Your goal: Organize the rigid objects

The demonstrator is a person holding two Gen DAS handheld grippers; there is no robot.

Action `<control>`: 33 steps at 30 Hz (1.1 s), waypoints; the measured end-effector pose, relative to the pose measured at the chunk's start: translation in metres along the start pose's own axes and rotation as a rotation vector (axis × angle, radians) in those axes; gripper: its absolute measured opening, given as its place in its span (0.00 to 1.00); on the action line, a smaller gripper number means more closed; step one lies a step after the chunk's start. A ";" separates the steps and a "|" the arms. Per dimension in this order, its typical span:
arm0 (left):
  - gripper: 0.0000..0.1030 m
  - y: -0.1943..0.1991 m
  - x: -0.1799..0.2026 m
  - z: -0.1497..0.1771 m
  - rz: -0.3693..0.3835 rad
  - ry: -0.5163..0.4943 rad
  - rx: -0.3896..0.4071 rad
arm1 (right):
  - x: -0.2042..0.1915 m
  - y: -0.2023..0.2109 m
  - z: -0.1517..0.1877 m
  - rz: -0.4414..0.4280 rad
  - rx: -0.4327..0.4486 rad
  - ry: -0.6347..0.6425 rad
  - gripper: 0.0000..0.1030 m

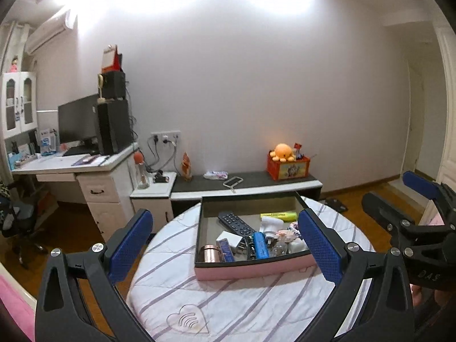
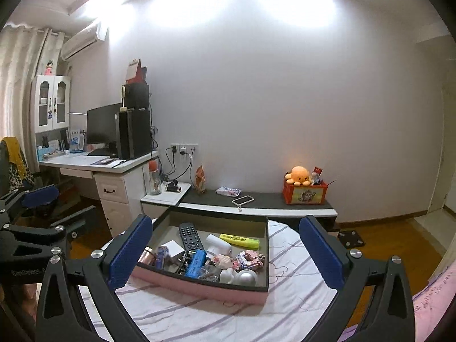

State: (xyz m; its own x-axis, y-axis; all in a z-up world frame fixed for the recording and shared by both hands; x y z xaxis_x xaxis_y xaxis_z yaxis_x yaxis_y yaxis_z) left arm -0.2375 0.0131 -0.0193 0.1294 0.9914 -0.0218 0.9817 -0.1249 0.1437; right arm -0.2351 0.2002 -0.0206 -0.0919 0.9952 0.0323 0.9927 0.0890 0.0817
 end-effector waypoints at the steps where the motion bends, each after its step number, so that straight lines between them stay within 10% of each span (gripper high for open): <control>1: 1.00 0.007 -0.001 -0.002 -0.002 0.003 0.009 | -0.002 0.006 -0.001 0.004 0.004 0.001 1.00; 33: 1.00 0.172 0.014 -0.034 -0.080 -0.004 0.300 | -0.024 0.166 -0.049 0.043 0.217 0.022 1.00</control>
State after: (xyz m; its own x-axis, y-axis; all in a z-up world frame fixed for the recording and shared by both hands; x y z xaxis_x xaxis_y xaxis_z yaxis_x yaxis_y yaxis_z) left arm -0.0715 0.0069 0.0392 0.0495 0.9985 -0.0255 0.9861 -0.0529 -0.1575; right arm -0.0722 0.1889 0.0410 -0.0482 0.9974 0.0526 0.9891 0.0551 -0.1366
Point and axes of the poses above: each gripper's, at about its wrist camera, not at the fingertips, and y roughly against the way its jaws point, x to its right, z to its underside, the point moved 5 cm from there along -y, roughly the way its jaws point, and after that the axes turned 10 degrees about x, right-handed, at the moved point
